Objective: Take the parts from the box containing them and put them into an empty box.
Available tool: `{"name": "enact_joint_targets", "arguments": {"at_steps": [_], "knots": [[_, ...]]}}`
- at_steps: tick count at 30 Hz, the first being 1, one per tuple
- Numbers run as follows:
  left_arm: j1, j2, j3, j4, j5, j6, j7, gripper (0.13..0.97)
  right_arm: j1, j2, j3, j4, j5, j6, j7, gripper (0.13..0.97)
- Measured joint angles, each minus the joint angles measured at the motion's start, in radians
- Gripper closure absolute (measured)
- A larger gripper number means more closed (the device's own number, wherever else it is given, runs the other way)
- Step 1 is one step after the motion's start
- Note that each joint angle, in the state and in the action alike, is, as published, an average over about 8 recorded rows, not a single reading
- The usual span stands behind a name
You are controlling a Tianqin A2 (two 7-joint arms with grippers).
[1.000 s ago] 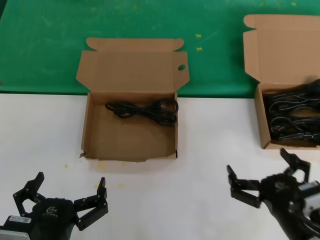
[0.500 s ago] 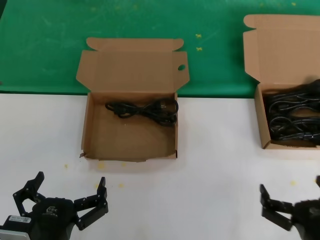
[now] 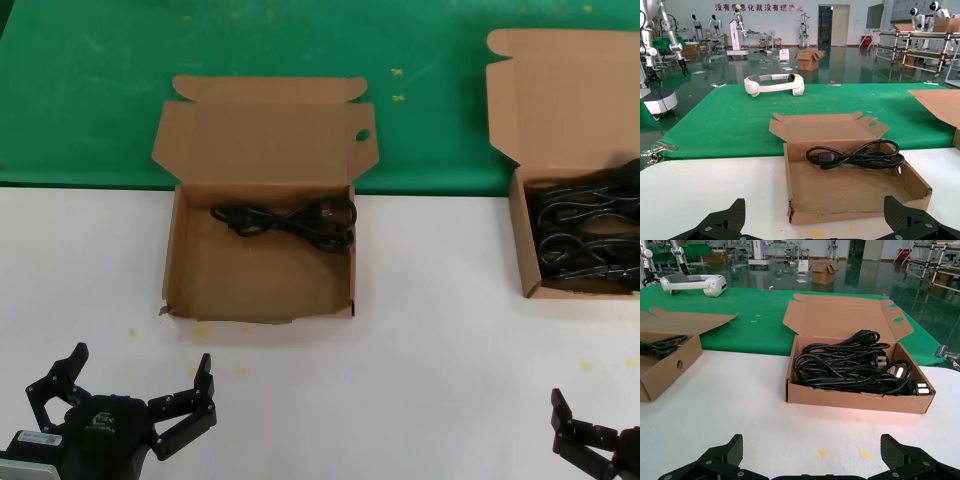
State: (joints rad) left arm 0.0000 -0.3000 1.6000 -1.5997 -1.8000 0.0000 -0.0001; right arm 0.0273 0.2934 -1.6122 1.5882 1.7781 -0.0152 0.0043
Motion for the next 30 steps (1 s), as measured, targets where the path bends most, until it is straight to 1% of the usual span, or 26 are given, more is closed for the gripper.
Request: {"name": "enact_joint_targets", "arguments": {"at_steps": [30], "knots": [[0.0, 0.0, 0.0, 0.0, 0.0, 0.0, 0.0, 0.132, 0.0, 0.0, 0.0, 0.0, 0.0, 0.0, 0.0, 0.129]]}}
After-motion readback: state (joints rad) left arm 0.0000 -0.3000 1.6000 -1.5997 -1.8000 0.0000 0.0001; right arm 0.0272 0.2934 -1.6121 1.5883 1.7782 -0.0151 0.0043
